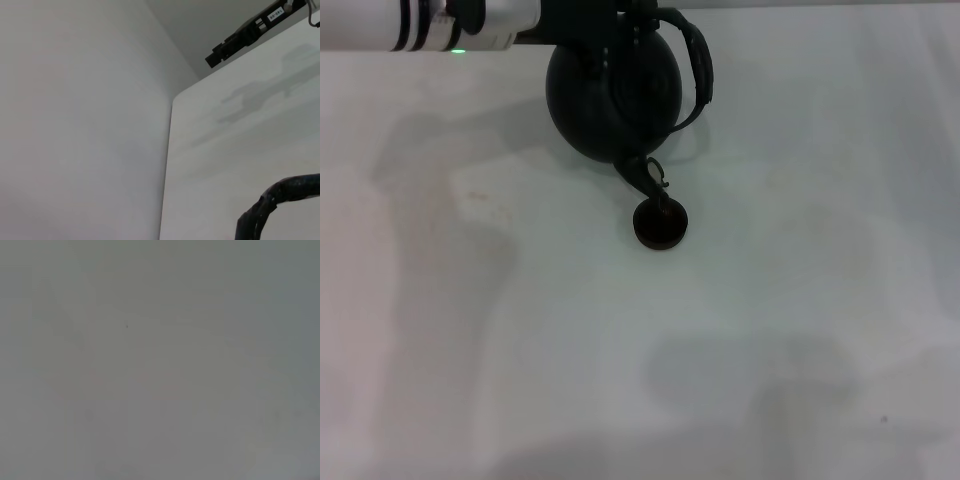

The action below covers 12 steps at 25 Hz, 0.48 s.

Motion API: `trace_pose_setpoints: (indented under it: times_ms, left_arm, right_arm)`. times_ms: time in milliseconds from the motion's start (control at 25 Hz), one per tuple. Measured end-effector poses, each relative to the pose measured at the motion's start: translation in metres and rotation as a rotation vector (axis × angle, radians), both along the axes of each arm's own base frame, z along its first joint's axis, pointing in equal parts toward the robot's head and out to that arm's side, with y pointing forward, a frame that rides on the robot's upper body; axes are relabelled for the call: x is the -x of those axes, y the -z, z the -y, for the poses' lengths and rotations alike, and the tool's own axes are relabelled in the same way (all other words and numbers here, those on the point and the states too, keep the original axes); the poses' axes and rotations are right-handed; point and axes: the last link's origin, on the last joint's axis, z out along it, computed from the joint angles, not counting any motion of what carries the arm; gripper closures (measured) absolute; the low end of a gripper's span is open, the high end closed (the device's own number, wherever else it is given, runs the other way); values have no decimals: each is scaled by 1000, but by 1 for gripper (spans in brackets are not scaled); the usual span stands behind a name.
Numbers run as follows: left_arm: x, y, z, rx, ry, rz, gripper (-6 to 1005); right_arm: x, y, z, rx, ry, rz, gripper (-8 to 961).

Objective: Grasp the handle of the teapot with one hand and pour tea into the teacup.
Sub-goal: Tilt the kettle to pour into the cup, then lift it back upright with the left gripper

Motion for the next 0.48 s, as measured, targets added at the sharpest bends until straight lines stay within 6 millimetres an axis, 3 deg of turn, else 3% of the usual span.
trace_pose_setpoints:
  times_ms: [480]
  left_arm:
    - [5,1,3,-3,-17,12,887]
  right_arm:
    - [-1,0,-1,6,12,2,127]
